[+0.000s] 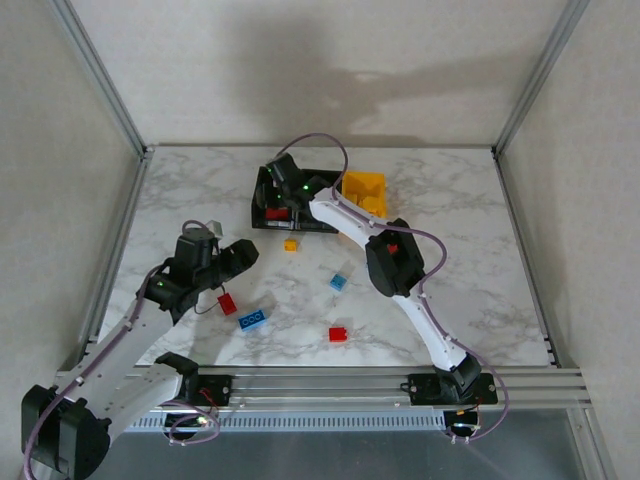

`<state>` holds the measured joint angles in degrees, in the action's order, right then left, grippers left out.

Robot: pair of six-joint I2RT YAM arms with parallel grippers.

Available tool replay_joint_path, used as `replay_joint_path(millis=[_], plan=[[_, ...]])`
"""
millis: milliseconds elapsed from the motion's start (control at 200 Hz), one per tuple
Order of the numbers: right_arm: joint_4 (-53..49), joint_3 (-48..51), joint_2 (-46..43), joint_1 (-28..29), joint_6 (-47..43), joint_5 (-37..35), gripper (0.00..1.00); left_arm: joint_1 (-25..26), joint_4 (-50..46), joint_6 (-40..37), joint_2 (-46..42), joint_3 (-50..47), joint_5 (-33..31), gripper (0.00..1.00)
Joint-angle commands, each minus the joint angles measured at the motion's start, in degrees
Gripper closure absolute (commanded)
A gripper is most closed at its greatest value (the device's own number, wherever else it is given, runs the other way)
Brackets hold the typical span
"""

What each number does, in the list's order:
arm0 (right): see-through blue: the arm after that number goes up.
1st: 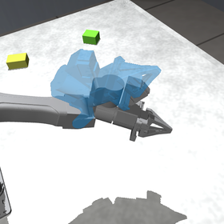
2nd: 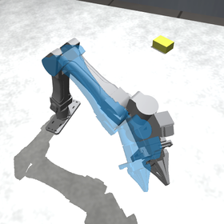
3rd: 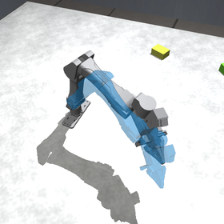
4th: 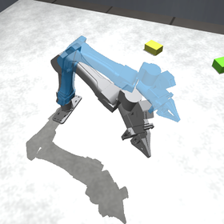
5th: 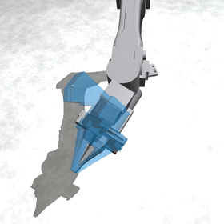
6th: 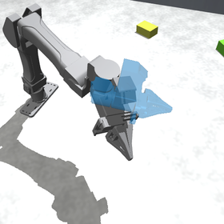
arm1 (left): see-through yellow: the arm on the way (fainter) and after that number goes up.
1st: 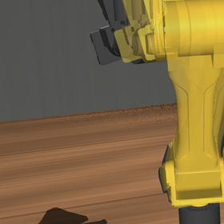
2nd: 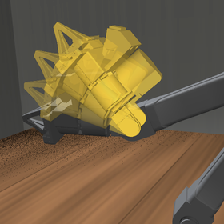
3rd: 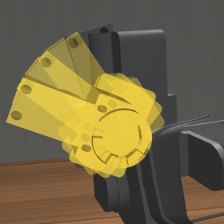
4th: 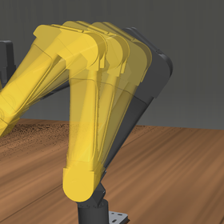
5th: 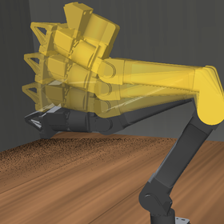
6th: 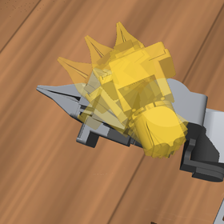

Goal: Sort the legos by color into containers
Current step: Place the lego in the container, then pick up the lego from the center of the table.

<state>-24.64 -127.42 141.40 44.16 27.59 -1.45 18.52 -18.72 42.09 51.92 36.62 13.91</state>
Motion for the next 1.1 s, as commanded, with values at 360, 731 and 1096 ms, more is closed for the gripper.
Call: replay_joint_path(millis=[360,731,1096], plan=[[9.6,46.2,-40.3,2.8,-0.4,-7.8,0.45,1.4,-1.6,-0.7,-1.0,-0.9,-1.6,0.31],[3.0,68.5,-55.2,2.7,7.0,-11.5,0.34,11.4,5.4,-0.4,8.5,1.7,-2.8,0.31],[6.0,74.3,-50.4,2.9,20.4,-8.6,0.26,12.8,5.1,-0.5,9.6,1.8,-4.1,0.31]])
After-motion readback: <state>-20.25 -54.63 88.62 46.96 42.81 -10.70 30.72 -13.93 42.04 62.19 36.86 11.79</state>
